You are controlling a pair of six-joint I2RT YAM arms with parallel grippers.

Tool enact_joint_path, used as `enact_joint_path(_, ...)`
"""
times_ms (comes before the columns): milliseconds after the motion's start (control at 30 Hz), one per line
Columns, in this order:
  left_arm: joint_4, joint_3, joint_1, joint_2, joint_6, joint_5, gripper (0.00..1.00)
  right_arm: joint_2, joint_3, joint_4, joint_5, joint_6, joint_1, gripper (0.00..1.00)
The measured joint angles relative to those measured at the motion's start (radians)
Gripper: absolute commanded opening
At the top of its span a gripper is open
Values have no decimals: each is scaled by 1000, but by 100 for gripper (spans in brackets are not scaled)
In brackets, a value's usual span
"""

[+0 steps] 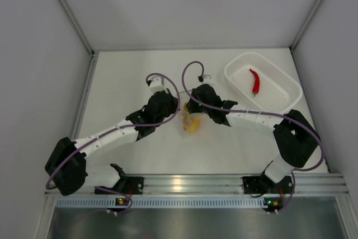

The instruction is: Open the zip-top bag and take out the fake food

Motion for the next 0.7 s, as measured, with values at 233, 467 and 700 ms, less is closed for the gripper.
enact_joint_path(233, -5, 5, 0, 0, 10, 48, 0, -5, 85, -84, -4, -38, 0, 0)
enact_joint_path(467, -13, 71, -30, 19, 53, 149, 0, -5, 159, -173, 13, -53, 1, 0)
enact_joint_path(700, -47, 113, -77, 34, 92, 137, 0, -28, 191, -257, 40, -73, 0, 0)
